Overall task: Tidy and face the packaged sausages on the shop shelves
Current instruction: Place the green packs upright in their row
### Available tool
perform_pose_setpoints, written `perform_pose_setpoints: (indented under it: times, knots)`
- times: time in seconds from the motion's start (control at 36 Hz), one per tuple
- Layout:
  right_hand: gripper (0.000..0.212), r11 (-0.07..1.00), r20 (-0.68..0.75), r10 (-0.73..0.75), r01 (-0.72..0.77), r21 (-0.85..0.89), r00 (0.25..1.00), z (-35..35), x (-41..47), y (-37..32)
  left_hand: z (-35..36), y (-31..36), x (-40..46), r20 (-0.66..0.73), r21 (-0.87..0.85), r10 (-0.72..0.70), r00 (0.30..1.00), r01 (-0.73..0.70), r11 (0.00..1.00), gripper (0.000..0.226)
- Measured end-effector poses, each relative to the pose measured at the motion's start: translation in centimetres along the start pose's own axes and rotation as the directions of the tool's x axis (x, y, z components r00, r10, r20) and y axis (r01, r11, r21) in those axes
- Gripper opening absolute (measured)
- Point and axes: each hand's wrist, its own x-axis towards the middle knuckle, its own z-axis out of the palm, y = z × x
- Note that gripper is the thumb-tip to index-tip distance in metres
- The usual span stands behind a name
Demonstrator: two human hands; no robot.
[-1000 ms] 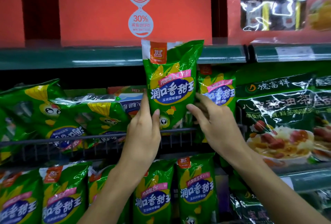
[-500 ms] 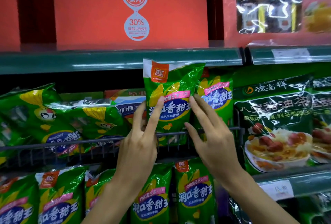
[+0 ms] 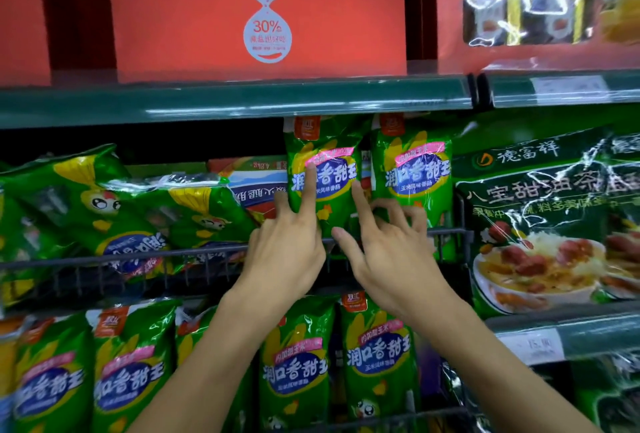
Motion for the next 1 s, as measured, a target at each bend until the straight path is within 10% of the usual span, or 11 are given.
perform_pose_setpoints:
  times: [0.17,1.0]
  knots:
    - [0.077,0.977,-0.015,0.036,-0.032,0.213,0.999,-0.2,0.0,-0.3,0.1,-0.3,0.3,-0.074,-0.099,0.038,0.997,-0.045,0.994,0.076]
    - [0.083,0.981,-0.091,0.029,-0.011,0.195,0.995,0.6,-1.8,-1.6,-0.6,-0.2,0.2,0.069,-0.249,0.061,0.996,-0.042,0.968,0.075]
